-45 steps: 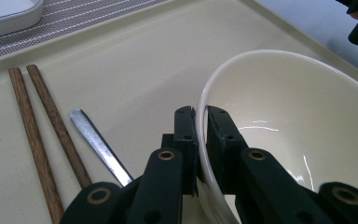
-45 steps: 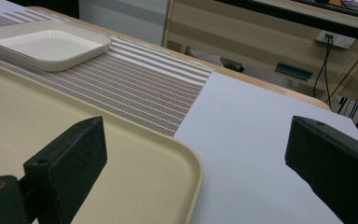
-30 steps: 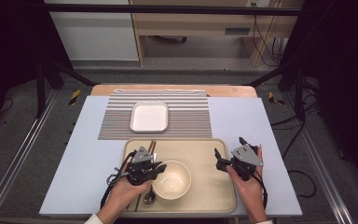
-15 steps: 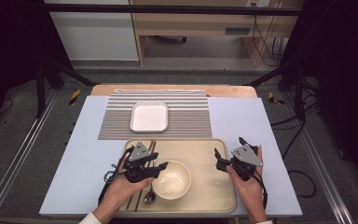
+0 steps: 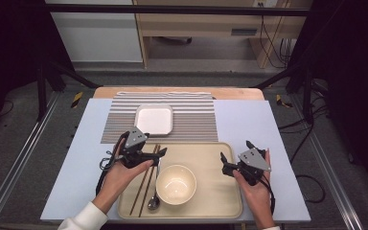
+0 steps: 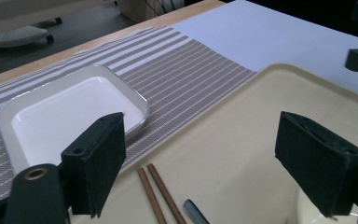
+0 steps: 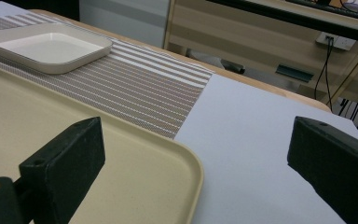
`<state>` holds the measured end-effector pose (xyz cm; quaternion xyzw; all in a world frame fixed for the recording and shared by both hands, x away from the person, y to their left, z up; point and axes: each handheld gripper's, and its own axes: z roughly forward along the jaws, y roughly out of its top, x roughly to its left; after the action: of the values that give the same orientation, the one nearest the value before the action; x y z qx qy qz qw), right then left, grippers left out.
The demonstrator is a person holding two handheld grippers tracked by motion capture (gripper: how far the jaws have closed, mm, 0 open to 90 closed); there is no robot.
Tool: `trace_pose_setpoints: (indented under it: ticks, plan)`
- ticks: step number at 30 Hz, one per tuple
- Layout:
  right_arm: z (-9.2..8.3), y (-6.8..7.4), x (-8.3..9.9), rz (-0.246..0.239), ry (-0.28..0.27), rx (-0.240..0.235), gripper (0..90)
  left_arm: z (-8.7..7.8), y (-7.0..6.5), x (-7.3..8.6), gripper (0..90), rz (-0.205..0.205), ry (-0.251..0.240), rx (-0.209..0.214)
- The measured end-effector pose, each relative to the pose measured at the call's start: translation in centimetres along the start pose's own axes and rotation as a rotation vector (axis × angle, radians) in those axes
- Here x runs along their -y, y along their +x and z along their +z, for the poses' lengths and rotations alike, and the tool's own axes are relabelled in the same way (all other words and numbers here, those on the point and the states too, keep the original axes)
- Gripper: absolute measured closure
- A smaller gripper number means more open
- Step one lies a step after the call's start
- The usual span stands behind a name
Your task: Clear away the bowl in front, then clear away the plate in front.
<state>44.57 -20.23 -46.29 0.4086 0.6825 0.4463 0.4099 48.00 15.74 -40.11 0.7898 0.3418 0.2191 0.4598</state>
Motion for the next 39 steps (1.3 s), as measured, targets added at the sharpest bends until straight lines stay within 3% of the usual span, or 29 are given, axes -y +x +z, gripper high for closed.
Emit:
trace_pose_setpoints:
  ticks: [10, 13, 16, 21, 30, 34, 37, 39]
  plan:
    - [0.1, 0.0, 0.0, -0.006, 0.0, 0.0, 3.9, 0.8, 2.9, -1.0, 14.1, -0.04, -0.023, -0.086]
    - [0.1, 0.0, 0.0, -0.005, 0.0, 0.0, 4.1, 1.2, 4.0, -1.6, 14.3, 0.0, -0.008, -0.149]
    - [0.0, 0.0, 0.0, -0.006, -0.003, -0.003, 4.1, 1.9, 5.2, -2.1, 14.5, -0.036, -0.025, -0.183]
    - [0.1, -0.1, -0.1, -0.004, -0.006, -0.004, 4.1, 3.0, 6.9, -2.7, 15.1, -0.049, -0.044, -0.237]
    - [0.0, -0.1, -0.1, 0.0, -0.006, -0.002, 4.1, 4.9, 8.5, -3.0, 15.7, -0.079, -0.058, -0.309]
    - [0.1, -0.1, 0.0, 0.0, -0.003, -0.002, 4.1, 5.4, 9.2, -2.6, 18.1, -0.092, -0.037, -0.332]
    - [0.1, -0.1, 0.0, -0.001, -0.002, -0.001, 4.1, 5.8, 9.6, -2.2, 22.8, -0.085, 0.004, -0.364]
    - [0.1, -0.1, 0.0, -0.001, -0.003, 0.0, 4.1, 5.9, 9.9, -1.8, 27.2, -0.089, 0.005, -0.4]
